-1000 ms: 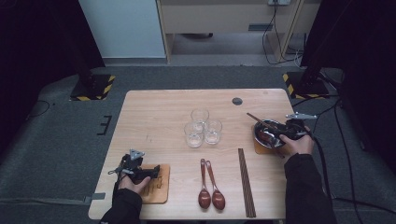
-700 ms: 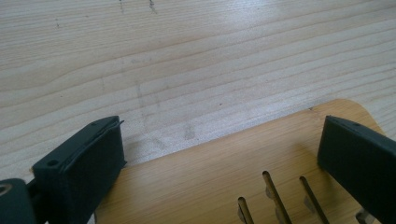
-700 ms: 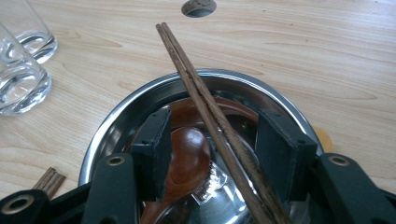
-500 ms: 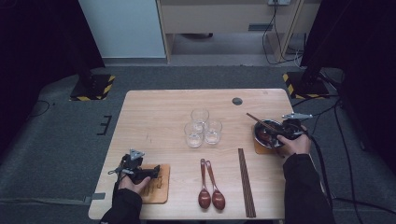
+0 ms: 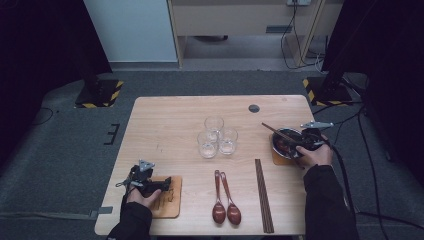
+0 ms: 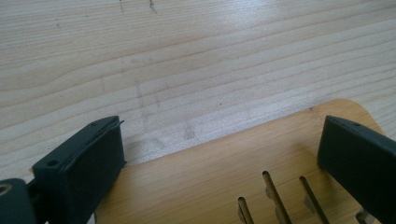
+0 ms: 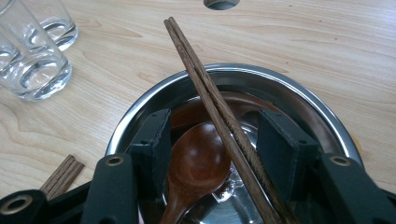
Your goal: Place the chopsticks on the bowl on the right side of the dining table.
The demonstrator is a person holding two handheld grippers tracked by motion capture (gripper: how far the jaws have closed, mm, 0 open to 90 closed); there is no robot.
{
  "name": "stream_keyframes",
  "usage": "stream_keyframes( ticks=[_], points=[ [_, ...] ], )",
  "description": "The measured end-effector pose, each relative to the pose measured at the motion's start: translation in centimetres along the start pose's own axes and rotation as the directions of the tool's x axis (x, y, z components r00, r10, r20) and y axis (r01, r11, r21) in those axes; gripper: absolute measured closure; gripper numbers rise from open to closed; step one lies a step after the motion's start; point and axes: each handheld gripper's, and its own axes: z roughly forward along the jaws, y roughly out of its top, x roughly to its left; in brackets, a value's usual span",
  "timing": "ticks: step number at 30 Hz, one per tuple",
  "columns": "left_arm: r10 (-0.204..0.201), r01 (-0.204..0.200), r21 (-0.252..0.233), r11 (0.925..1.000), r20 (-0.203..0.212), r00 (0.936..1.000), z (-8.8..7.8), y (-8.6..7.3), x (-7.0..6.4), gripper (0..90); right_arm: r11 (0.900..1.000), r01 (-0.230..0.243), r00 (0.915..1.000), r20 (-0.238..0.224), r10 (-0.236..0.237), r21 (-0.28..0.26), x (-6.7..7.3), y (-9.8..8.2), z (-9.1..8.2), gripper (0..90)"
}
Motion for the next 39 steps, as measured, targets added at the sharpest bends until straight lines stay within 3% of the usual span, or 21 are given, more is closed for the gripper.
stream_keyframes(
  ticks=[15, 29, 39],
  points=[
    [0.0, 0.0, 0.0, 1.0, 0.0, 1.0, 0.0, 0.0, 0.0, 0.0, 1.0, 0.005, 1.0, -0.005, -0.005, -0.016, 0.2, 0.2, -0.2, 45.2],
    [0.0, 0.0, 0.0, 1.0, 0.0, 1.0, 0.0, 0.0, 0.0, 0.0, 1.0, -0.001, 1.0, -0.004, 0.001, -0.006, 0.2, 0.5, 0.8, 38.3],
    [0.0, 0.0, 0.0, 1.0, 0.0, 1.0, 0.0, 0.0, 0.0, 0.0, 1.0, 0.012, 0.9989, -0.045, -0.012, 0.01, 0.4, 0.5, 0.8, 40.1]
  ],
)
